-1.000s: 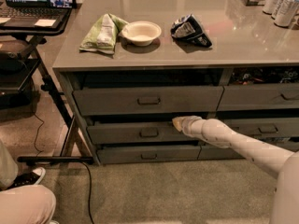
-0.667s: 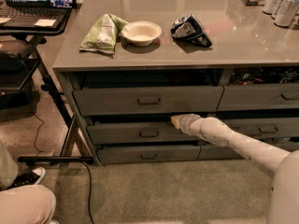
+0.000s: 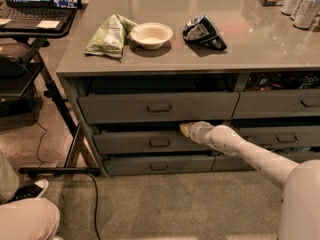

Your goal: Open middle drawer

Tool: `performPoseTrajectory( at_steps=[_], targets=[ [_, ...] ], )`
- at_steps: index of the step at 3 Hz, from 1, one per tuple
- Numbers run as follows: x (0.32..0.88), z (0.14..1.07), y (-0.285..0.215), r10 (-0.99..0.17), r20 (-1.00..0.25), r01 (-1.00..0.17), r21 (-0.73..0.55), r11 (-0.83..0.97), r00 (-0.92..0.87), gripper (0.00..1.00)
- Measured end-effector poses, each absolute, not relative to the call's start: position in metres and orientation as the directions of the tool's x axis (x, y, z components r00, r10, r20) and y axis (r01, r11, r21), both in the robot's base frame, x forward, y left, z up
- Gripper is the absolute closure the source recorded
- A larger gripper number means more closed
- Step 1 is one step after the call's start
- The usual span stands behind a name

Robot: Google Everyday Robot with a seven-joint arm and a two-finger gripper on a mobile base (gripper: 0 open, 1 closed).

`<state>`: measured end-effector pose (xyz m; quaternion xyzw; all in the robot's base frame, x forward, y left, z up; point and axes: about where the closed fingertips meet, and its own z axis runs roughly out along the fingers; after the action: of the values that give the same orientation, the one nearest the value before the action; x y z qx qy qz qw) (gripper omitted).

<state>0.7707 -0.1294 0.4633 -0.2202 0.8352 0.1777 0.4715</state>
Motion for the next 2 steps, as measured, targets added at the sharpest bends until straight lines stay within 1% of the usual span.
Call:
performPoseTrajectory(
  at_steps=[2],
  targets=[
    [0.7815,0.4488,-0.123,-0.136,-0.875,-0.498,0.131,0.857,-0.464,1.0]
  ],
)
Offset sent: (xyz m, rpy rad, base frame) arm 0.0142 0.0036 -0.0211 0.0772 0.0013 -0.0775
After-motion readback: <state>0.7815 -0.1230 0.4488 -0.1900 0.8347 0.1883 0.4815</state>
